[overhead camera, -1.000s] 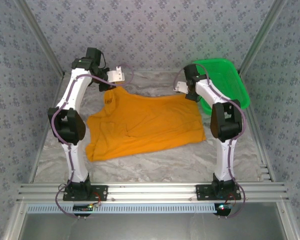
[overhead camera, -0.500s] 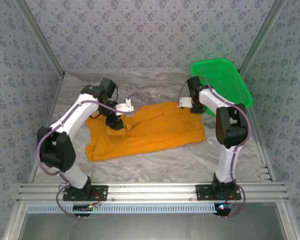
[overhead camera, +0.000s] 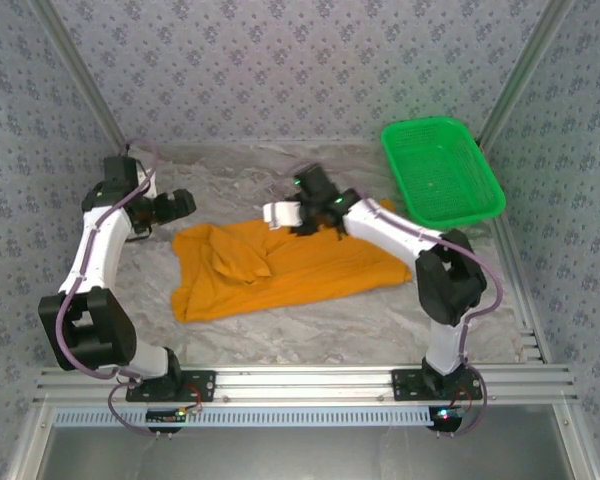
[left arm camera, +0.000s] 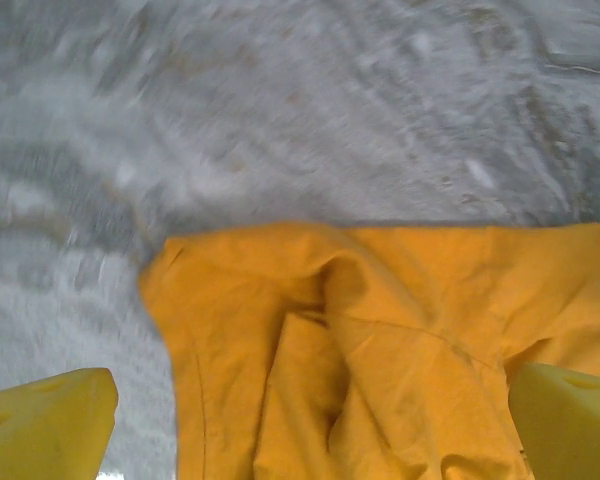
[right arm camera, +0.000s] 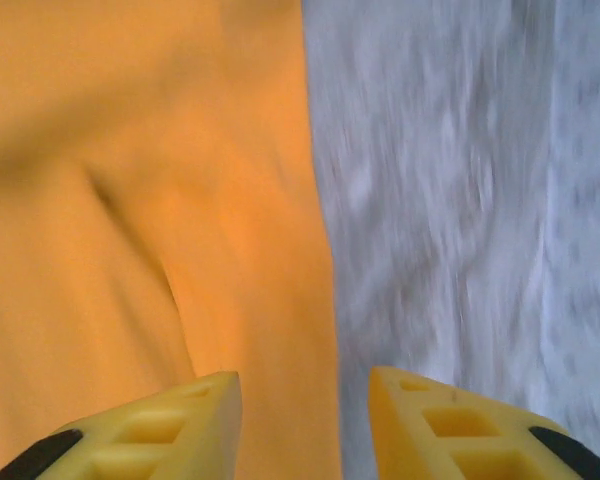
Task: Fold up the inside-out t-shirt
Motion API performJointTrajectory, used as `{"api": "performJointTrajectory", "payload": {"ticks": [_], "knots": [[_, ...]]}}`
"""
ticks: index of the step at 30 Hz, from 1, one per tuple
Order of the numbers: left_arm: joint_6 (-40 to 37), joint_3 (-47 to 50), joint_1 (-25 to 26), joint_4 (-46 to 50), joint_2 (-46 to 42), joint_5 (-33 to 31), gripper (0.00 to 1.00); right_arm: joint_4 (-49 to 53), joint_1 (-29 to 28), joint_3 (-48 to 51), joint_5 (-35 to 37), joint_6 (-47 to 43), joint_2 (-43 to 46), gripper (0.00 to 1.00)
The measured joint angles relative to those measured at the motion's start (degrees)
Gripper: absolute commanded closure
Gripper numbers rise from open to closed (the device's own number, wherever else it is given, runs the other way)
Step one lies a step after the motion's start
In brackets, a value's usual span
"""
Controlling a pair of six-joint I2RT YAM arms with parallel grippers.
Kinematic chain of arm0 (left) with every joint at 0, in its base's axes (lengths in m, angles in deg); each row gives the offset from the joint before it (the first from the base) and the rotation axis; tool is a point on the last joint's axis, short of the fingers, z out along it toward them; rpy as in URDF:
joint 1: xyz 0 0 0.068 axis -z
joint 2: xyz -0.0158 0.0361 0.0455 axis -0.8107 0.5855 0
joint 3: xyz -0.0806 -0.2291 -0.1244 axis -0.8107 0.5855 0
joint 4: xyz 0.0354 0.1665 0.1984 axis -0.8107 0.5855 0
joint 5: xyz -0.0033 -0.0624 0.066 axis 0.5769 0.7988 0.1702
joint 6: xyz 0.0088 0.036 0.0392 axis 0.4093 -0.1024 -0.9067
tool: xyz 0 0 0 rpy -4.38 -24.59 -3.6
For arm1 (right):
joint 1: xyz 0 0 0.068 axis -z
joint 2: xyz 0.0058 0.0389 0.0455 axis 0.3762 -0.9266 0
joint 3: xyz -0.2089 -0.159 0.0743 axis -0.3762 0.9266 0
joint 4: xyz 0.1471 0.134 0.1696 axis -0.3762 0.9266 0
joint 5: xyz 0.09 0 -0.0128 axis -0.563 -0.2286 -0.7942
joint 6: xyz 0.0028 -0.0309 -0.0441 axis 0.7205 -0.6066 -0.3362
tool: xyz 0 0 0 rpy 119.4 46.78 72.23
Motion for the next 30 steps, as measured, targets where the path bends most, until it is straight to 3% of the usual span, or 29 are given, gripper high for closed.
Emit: {"api": "performJointTrajectory", "payload": {"ticks": [6,9,13,17,18,19,21,26,30], "knots": [[10.4,3.6,-0.3,0.4,-3.0,-1.7,0.0,-7.0,-10.3,-1.3,-8.7,8.6,-5.0,0.55],[16.2,3.6,-2.3,1.2,-0.7,1.9,0.06,-7.7,-13.3,-2.5,-10.3,9.2,-8.9,0.55],[21.3,4.1,-3.8,1.3,6.6,3.0,0.06,-8.4,-16.1,-6.2,-9.0,10.4,-15.0,0.55],[24.3,4.1,-2.7,1.3,10.6,2.1,0.1,-8.8,-17.5,-11.1,-2.8,10.1,-20.9,0.57],[24.9,3.7,-2.1,1.5,11.5,1.5,0.11,-9.0,-17.6,-12.5,-0.5,9.9,-22.5,0.63],[25.3,3.0,-1.3,1.7,12.8,1.0,0.11,-9.2,-17.6,-13.7,1.4,9.9,-23.9,0.79],[26.0,1.1,-0.2,1.6,15.5,0.7,0.11,-9.6,-17.6,-15.5,5.0,9.7,-26.2,0.99],[26.6,-2.0,0.7,1.2,21.6,1.9,0.13,-9.8,-17.4,-16.2,8.2,12.1,-27.0,1.0],[26.6,-2.3,0.7,1.4,21.5,1.9,0.17,-10.3,-15.0,-15.8,1.7,20.6,-24.0,1.0]]}}
